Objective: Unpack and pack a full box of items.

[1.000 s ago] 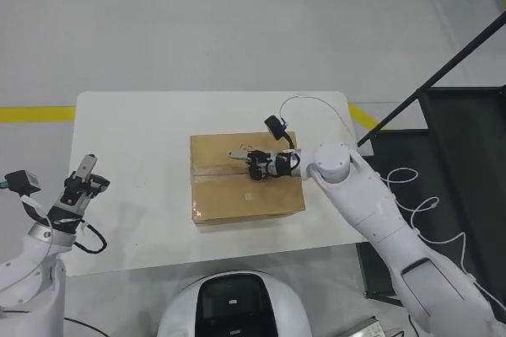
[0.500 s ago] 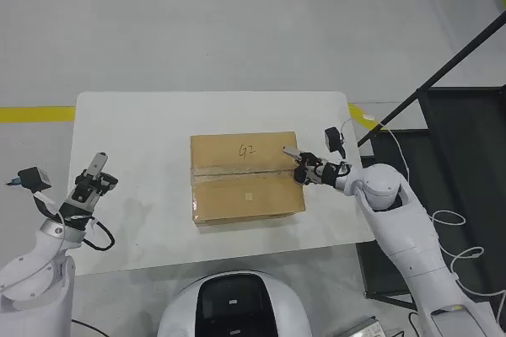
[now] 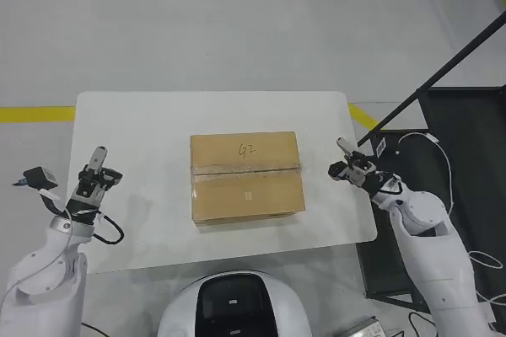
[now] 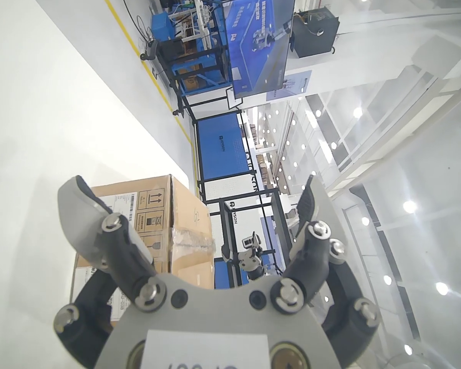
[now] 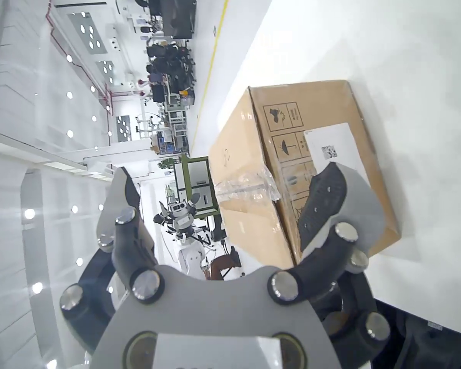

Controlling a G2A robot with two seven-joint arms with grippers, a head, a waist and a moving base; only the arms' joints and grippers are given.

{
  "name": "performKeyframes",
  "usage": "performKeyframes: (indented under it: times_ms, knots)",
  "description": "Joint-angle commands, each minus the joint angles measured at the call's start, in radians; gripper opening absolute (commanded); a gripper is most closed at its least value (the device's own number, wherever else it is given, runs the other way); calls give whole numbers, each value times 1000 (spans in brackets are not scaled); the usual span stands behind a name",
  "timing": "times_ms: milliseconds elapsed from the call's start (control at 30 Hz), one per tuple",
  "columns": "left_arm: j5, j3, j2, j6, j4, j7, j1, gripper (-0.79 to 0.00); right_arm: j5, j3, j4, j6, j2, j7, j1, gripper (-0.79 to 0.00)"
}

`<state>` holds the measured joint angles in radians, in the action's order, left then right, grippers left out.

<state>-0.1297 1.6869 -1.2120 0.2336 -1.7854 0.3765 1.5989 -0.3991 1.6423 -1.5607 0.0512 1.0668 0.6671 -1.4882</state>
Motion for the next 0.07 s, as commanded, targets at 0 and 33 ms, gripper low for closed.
performKeyframes:
  times_ms: [0, 33]
  knots:
    - [-6, -10, -1, -4, 5, -2, -2, 0, 4, 4, -9, 23, 0, -3, -9, 0]
    - [-6, -11, -1, -7, 8, -1, -4, 0, 14, 5, -10, 28, -1, 4, -12, 0]
